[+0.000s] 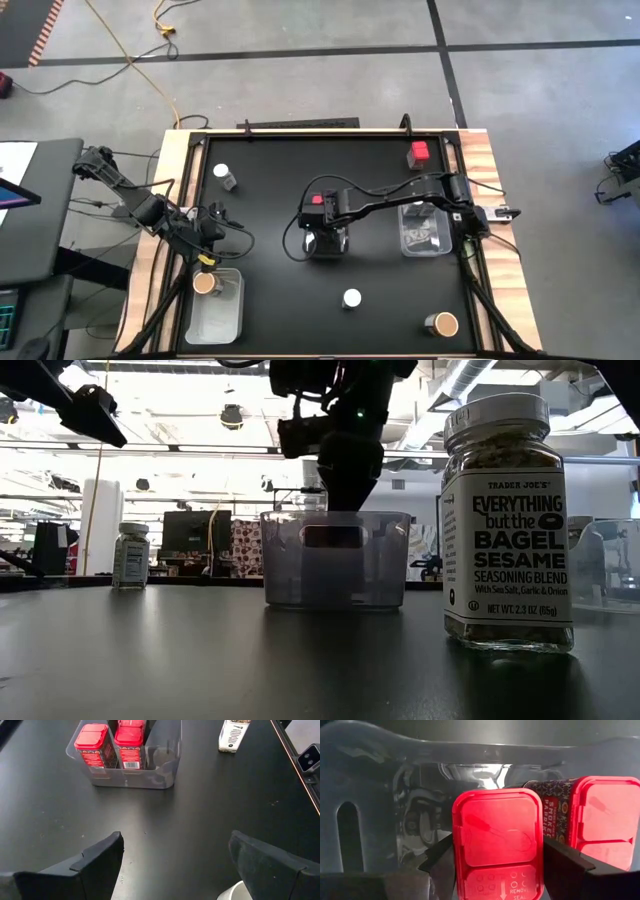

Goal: Sort spices by type
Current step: Put the red seasoning can into the black bin

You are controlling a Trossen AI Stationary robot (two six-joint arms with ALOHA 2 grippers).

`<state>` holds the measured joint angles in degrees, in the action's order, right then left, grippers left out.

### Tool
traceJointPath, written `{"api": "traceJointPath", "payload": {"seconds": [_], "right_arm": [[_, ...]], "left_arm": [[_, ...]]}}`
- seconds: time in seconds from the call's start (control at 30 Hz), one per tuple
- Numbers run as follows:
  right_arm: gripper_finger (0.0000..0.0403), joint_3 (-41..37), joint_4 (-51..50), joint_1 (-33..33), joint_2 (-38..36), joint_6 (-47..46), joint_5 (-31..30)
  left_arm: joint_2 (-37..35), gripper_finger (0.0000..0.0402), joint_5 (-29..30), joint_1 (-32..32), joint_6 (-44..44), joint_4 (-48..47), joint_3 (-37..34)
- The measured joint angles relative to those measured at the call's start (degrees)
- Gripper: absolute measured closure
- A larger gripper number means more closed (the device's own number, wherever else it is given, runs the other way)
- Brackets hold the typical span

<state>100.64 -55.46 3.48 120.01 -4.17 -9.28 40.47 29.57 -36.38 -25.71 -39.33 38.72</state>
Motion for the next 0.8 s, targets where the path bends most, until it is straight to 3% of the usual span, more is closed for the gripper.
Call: {"api": "traceJointPath", "payload": {"seconds": [0.8], "right_arm": [[0.0132,0.0,0.3,-0.7,0.0,0.1,0.0]], "left_arm": [[0.0,0.0056,0.0,0.0,0.0,0.0,0.0]]}}
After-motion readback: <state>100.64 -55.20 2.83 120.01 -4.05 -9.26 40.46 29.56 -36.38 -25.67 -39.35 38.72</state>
